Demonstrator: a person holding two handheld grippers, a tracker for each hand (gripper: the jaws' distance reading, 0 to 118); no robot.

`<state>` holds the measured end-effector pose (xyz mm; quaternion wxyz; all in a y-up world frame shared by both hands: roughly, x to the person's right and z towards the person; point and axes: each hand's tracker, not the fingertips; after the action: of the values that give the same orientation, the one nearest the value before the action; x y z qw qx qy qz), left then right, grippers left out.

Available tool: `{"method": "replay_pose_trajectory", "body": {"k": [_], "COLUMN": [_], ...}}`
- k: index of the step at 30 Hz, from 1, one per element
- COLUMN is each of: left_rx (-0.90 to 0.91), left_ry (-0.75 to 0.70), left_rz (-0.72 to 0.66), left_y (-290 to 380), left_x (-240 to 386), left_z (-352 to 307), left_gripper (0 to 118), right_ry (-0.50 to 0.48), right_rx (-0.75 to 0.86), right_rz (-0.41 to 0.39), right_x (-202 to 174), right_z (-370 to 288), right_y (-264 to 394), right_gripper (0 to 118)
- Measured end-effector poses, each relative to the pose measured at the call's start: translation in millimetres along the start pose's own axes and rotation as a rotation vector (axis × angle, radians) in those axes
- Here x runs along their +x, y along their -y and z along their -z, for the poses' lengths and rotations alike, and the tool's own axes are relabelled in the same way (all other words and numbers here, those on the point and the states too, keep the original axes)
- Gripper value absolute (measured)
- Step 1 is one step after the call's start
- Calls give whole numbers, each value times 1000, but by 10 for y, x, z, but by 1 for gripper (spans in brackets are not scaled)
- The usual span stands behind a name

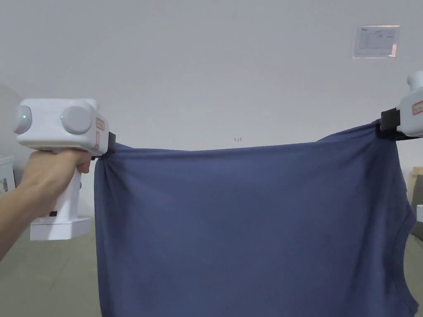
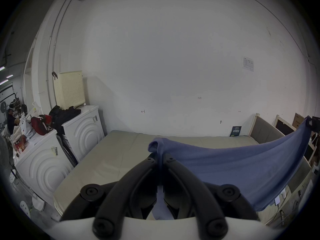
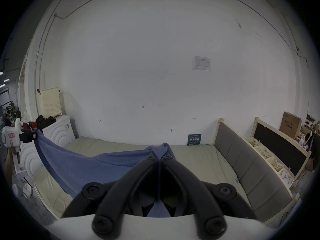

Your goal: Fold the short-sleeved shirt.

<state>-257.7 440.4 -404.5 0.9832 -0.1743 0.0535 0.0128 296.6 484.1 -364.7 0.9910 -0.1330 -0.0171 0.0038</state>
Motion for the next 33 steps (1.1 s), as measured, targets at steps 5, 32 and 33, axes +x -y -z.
{"method": "replay_pose_trajectory", "body": {"k": [5, 32, 33], "left_rx": [-13, 47, 42], "left_ry": [-12, -108, -108], "left_rz": [-7, 68, 68], "left_y": [-77, -808, -813], "left_x": [38, 717, 750], "left_z": [296, 1981, 2044], "left_gripper": [3, 3, 3], "right_ry": [11, 113, 116], "right_rx": [-15, 36, 35], "right_rz": [-16, -89, -90], "right_x": [-31, -71, -61], "right_z": [311, 2096, 2147], "right_y": [-69, -992, -992], "right_gripper": [2, 2, 2]}}
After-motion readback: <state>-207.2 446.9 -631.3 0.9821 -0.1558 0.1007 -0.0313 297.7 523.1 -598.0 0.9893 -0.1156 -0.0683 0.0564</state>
